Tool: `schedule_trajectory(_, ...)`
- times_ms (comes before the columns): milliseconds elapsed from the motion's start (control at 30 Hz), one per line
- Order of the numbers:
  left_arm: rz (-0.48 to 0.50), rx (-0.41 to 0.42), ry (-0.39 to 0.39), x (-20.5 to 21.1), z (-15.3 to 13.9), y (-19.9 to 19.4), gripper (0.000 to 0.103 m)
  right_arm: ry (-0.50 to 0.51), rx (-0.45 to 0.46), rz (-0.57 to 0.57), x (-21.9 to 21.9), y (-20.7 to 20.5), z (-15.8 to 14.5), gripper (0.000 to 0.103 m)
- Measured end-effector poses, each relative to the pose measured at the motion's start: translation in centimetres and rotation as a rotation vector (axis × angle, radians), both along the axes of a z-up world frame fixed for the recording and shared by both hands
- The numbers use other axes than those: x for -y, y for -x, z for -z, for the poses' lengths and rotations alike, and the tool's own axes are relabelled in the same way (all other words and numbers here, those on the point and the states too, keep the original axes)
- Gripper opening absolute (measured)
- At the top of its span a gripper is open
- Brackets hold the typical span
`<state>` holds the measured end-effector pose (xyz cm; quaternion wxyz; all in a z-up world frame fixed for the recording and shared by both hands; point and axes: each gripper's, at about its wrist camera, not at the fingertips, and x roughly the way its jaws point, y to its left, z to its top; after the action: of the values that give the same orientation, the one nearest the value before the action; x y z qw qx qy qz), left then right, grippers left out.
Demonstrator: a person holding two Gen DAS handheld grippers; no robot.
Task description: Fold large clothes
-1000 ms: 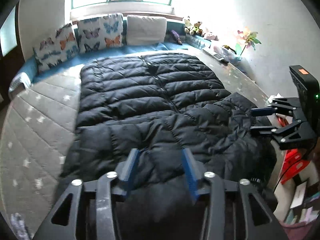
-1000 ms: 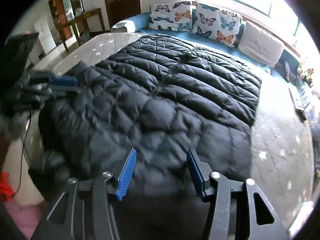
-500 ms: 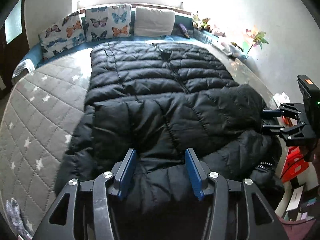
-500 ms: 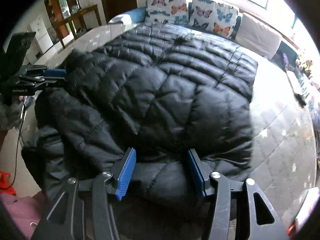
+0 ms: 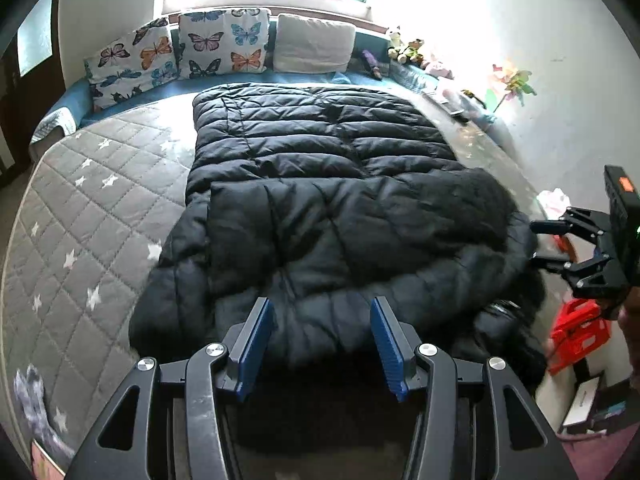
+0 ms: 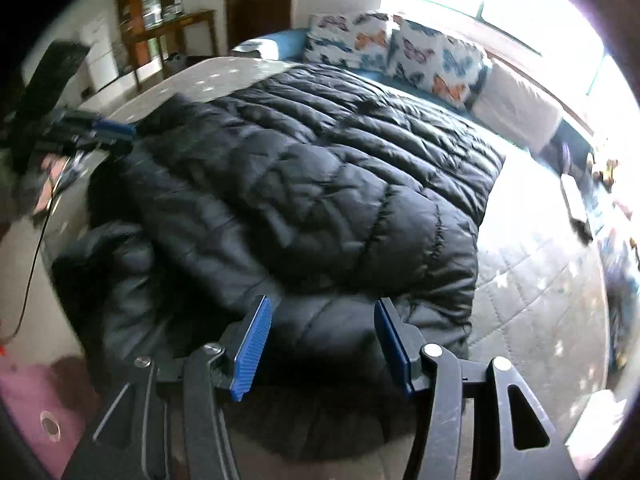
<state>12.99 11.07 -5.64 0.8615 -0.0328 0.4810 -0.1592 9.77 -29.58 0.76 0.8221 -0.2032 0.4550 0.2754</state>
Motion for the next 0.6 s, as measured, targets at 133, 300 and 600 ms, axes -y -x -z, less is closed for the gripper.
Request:
schedule_trajectory(133, -0.022, 0.020, -0.020, -0.5, -0.9, 3.2, 0.060, 0.095, 0.027, -0.135, -0.6, 3.8, 0.5, 0.062)
schedule_trajectory(300, -0.139, -0.005, 0.008, -3.7, -0.3, 5.8, 0.063, 0.243, 0.097, -0.332, -2.4, 8.7, 3.9, 0.065)
schedule_trajectory(600, -0.298, -0.118, 0.165, -9.3, 3.1, 7.5, 0.069, 0.286, 0.349, -0.515, -5.8, 12.0, 6.8, 0.078)
